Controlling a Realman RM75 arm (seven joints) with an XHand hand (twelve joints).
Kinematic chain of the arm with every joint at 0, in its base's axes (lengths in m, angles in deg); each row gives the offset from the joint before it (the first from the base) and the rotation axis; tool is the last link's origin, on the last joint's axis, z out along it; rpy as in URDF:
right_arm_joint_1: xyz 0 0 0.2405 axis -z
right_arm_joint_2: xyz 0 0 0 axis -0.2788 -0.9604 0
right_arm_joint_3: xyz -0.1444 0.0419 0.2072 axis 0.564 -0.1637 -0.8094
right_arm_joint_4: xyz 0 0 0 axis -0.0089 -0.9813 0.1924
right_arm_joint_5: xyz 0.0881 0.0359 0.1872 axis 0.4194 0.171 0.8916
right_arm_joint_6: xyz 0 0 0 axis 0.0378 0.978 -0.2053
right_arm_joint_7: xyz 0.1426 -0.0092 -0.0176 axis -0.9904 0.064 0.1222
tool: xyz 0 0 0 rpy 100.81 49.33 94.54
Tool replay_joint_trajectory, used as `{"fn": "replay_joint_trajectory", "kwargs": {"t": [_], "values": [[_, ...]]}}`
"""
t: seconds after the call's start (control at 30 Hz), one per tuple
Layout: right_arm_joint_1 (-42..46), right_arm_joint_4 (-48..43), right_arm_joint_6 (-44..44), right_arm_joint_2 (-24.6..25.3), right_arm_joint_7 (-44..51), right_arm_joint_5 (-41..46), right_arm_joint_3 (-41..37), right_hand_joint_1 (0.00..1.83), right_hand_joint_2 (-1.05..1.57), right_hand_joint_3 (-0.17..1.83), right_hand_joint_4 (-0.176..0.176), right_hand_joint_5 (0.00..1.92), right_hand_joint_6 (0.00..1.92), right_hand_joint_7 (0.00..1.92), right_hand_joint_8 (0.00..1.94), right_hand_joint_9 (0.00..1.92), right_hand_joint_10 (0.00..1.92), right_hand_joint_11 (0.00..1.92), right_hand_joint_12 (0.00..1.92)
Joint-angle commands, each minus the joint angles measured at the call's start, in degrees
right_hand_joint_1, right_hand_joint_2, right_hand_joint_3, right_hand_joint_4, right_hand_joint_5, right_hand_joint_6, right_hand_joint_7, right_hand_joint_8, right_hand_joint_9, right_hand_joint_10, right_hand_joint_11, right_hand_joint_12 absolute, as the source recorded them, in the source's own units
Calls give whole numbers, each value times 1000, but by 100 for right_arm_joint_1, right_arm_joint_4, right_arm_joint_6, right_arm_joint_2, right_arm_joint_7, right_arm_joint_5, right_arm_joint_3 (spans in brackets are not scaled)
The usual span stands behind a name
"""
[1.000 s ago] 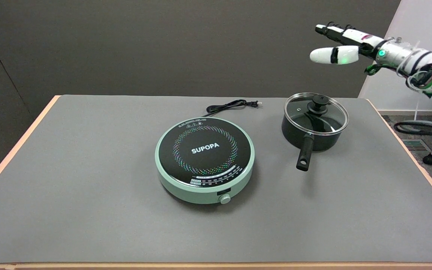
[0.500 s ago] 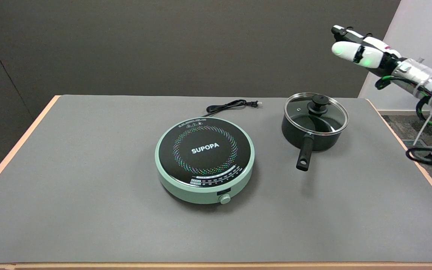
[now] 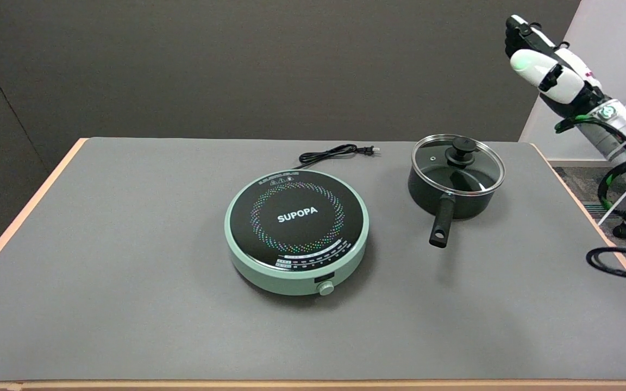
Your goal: Place the pot lid onto the pot.
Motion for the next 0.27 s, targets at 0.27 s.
{"fn": "replay_joint_trajectory", "kwargs": {"t": [0.27], "values": [[1370,686,-1641,656,1567,2173,-377,392,441,822,-15,45,94,-1,76,-1,0,-1,-1]]}}
